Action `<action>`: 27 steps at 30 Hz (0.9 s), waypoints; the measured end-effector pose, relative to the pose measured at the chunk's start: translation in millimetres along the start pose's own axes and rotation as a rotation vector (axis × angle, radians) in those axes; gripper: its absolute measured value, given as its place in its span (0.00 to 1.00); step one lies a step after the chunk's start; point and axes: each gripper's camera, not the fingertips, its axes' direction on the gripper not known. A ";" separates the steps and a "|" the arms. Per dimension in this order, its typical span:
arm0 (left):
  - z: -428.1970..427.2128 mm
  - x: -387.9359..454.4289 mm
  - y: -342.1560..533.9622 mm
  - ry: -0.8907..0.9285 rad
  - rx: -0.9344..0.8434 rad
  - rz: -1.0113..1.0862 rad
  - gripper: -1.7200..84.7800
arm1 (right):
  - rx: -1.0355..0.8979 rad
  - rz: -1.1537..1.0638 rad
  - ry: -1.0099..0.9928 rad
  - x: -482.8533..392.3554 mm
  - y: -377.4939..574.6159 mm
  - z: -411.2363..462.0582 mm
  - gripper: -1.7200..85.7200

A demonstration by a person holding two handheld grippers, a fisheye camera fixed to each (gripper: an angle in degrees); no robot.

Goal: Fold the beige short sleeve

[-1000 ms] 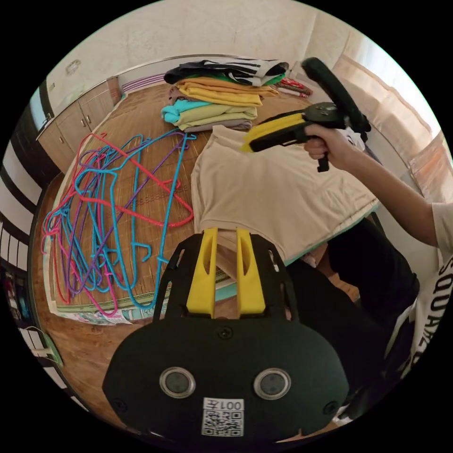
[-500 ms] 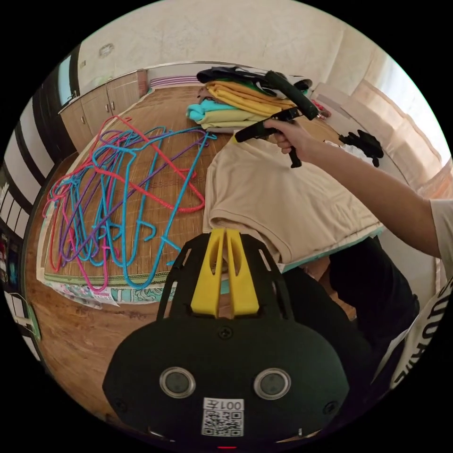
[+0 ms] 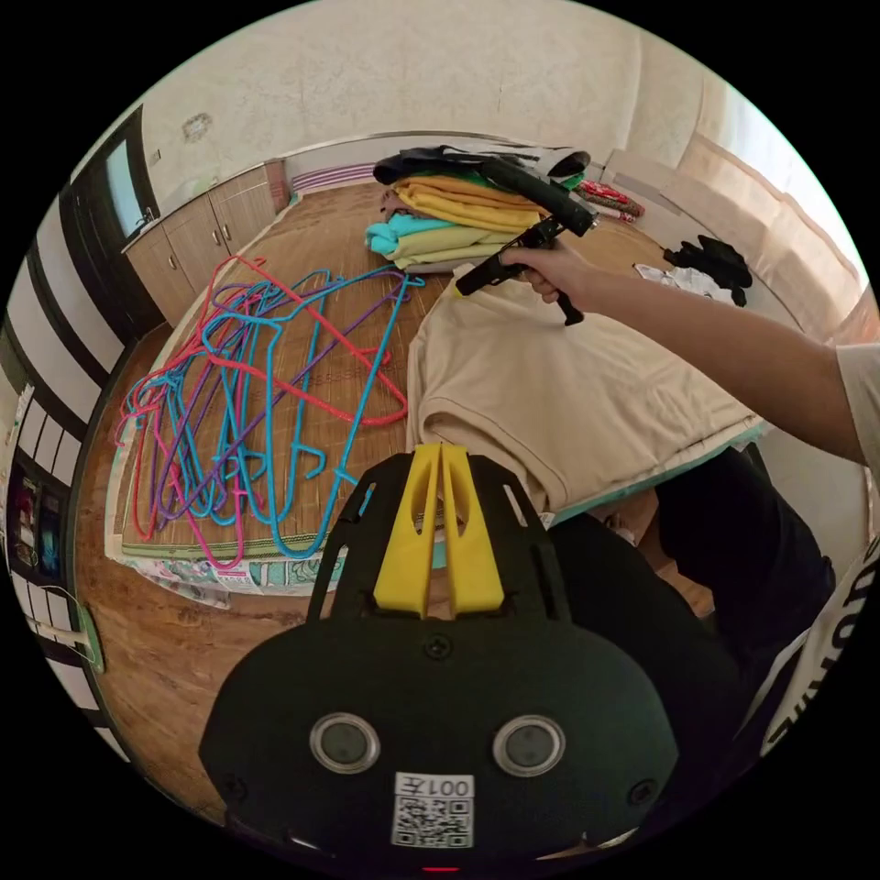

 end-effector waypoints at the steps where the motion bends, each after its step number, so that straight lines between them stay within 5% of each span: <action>1: -2.7 0.0 4.2 -0.003 0.000 -0.005 0.01 | -0.003 -0.007 0.006 -1.2 1.5 -0.1 0.08; 5: 0.3 -1.7 19.1 -0.093 -0.063 -0.013 0.01 | -0.009 -0.013 0.004 -1.4 8.0 0.0 0.08; 14: -17.2 11.4 23.1 0.059 -0.056 -0.037 0.04 | 0.114 -0.014 0.004 -1.4 71.4 -53.7 0.10; 21: -10.8 44.0 14.7 0.060 -0.136 0.014 0.05 | 0.195 0.129 0.051 24.5 256.1 -166.3 0.09; 27: -24.6 48.8 16.2 0.014 -0.107 0.003 0.01 | -0.060 0.288 0.249 53.6 412.1 -197.8 0.10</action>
